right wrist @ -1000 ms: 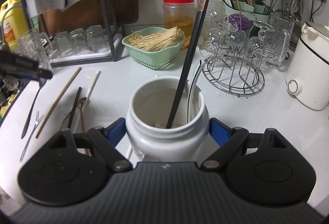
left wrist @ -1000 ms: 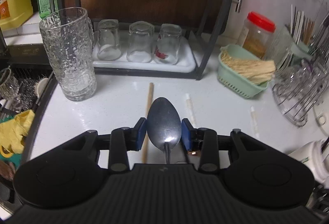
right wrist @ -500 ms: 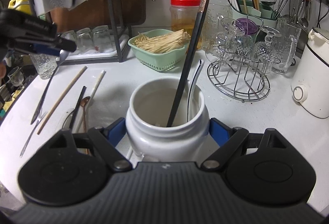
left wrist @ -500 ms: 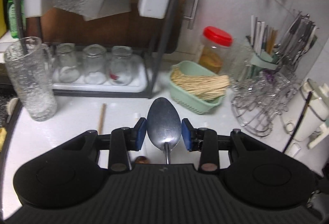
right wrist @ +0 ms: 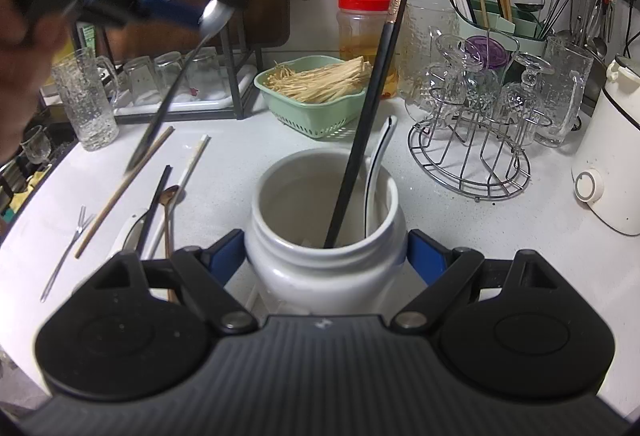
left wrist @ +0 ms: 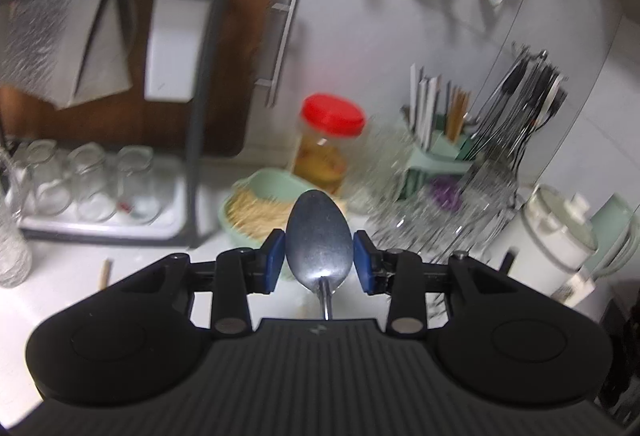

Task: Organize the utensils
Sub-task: 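Lift the metal spoon and carry it toward the white jar with left gripper, then lower the metal spoon into the white jar and open the left gripper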

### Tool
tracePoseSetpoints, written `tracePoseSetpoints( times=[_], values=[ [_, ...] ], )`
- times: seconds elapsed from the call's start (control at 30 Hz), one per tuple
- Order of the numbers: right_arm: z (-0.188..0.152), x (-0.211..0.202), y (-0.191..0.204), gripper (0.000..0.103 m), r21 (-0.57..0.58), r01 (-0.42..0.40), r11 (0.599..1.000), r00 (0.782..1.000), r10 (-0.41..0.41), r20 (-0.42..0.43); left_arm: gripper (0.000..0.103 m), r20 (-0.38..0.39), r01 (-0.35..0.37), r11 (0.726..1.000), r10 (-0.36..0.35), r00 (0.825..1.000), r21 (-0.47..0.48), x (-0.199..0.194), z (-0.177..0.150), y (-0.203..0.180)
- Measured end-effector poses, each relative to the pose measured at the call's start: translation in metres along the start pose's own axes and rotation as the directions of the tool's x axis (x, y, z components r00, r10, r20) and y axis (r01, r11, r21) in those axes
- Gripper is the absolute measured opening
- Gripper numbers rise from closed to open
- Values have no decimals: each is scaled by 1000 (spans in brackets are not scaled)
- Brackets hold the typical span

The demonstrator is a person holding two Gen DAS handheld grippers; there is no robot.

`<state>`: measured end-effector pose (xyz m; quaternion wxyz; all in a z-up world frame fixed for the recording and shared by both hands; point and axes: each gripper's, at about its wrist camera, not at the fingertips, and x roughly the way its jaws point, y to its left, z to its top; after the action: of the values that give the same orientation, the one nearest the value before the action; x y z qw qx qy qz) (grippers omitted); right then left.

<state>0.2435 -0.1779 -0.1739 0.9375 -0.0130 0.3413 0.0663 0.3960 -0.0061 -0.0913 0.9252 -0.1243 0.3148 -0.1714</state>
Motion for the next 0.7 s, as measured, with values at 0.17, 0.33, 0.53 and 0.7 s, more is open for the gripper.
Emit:
tracePoseSetpoints(
  times=[0.17, 0.33, 0.53, 0.7],
  values=[
    [1, 1, -1, 89, 2, -7, 1000, 1000, 7, -1, 42, 42, 32, 999, -31, 999, -38, 9, 15, -24],
    [1, 2, -1, 89, -9, -15, 1000, 1000, 15, 5, 42, 18, 53, 999, -53, 998, -5, 25, 11, -48],
    [1, 1, -2, 89, -15, -26, 1000, 1000, 26, 9, 42, 1, 44, 999, -44, 999, 23, 36, -5, -60],
    [0, 2, -3, 89, -18, -31, 999, 999, 31, 12, 42, -11, 32, 999, -32, 999, 29, 38, -14, -61]
  ],
)
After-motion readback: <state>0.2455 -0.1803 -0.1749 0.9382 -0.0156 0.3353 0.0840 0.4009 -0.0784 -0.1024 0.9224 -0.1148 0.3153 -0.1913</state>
